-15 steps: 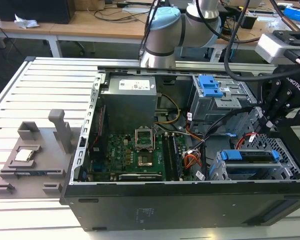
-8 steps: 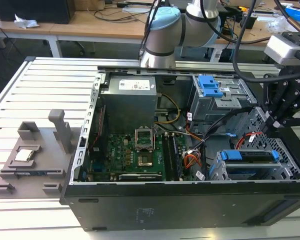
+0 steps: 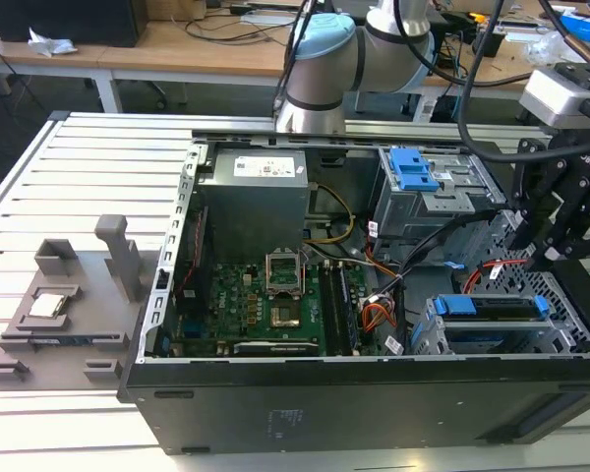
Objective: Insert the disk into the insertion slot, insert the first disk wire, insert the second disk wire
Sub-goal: 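Insert the first disk wire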
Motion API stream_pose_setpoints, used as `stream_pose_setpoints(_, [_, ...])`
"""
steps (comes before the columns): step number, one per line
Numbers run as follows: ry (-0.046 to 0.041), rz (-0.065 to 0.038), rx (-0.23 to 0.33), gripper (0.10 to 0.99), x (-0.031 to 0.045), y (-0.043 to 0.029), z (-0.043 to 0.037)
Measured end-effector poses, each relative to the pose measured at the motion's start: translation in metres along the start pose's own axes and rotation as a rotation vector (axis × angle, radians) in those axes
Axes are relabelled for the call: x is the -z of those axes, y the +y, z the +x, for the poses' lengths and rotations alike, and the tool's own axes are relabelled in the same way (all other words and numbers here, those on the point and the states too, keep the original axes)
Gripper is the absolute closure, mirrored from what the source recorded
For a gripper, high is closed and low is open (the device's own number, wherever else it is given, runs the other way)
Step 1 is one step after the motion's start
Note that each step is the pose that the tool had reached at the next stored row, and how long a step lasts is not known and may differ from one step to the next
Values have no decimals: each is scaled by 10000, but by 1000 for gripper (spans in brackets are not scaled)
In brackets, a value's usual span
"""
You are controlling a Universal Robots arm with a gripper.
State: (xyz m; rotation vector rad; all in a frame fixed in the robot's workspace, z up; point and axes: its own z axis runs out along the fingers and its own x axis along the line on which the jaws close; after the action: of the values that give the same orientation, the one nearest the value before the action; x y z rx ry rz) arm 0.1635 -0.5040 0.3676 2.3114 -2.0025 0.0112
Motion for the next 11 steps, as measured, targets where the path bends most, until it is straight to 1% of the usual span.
stream_pose_setpoints(1, [146, -16, 72, 725, -21, -14, -12])
stream_pose_setpoints(2, [191, -18, 126, 725, -32, -30, -30])
stream_pose_setpoints(4, [195, -12, 210, 725, -56, -78, -61])
stream_pose_setpoints(5, [213, -12, 252, 725, -71, -109, -72])
stream_pose_setpoints(7, [265, -17, 296, 725, -89, -140, -76])
stream_pose_setpoints(8, [388, -30, 365, 725, -108, -167, -78])
stream_pose_setpoints(9, [482, -39, 447, 725, -118, -186, -78])
stream_pose_setpoints(11, [487, -38, 461, 725, -118, -187, -78])
